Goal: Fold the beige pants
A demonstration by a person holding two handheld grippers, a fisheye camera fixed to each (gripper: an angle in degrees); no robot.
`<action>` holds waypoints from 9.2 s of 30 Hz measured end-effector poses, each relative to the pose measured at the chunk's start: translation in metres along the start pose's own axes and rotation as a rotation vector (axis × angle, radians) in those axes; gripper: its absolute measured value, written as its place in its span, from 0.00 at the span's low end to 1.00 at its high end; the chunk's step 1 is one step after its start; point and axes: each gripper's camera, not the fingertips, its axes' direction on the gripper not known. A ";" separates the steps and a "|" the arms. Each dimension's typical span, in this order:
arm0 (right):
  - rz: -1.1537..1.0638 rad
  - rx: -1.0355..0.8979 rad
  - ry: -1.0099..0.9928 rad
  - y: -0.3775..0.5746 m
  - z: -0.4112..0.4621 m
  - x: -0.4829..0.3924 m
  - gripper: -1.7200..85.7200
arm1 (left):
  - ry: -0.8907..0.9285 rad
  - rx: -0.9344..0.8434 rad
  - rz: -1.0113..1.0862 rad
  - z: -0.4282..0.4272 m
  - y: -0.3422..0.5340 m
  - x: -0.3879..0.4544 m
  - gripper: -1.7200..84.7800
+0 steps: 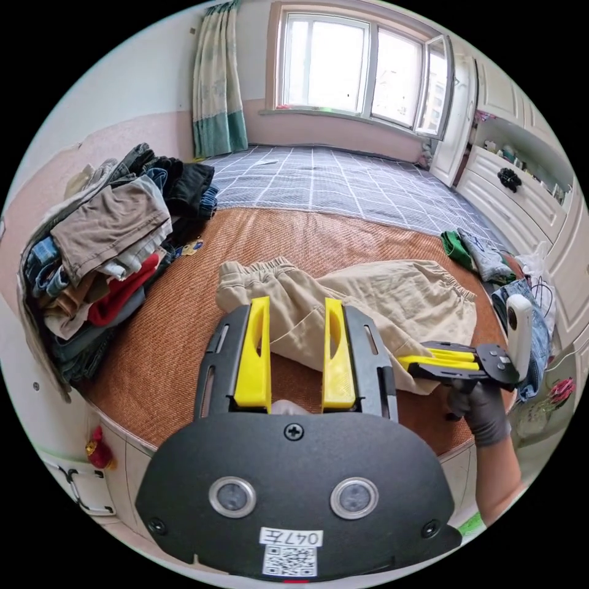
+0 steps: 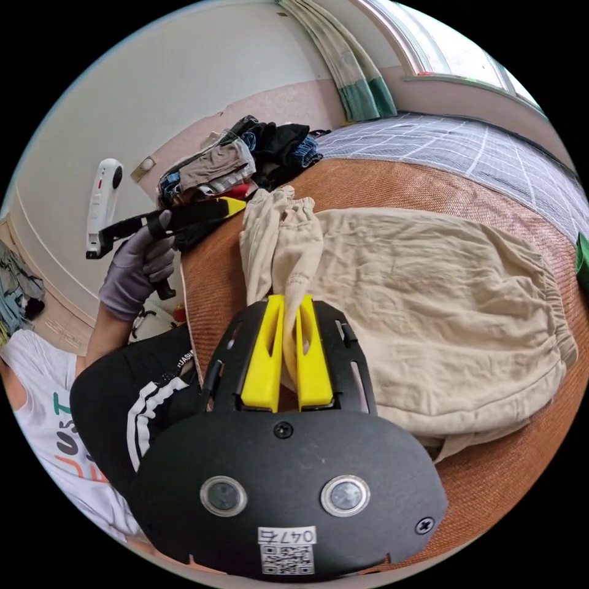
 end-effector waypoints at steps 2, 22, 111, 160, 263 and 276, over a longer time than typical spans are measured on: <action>0.011 0.009 -0.041 0.014 0.005 -0.013 0.02 | -0.025 -0.008 0.019 0.000 -0.016 0.019 0.16; -0.048 0.022 0.242 0.099 -0.030 -0.111 0.05 | -0.236 -0.099 0.143 0.024 -0.159 0.117 0.19; 0.034 -0.309 0.711 0.064 -0.016 -0.145 0.08 | -0.233 -0.214 0.093 -0.027 0.247 -0.132 0.01; 0.028 -0.380 0.708 0.018 -0.040 -0.126 0.08 | -0.194 -0.295 0.125 0.023 0.190 -0.044 0.01; -0.531 -0.425 0.413 -0.129 0.093 -0.334 0.04 | -0.109 -0.281 0.076 0.153 0.229 -0.098 0.03; -0.569 -0.352 0.148 -0.155 0.066 -0.364 0.02 | -0.109 -0.237 0.090 0.108 0.242 -0.119 0.03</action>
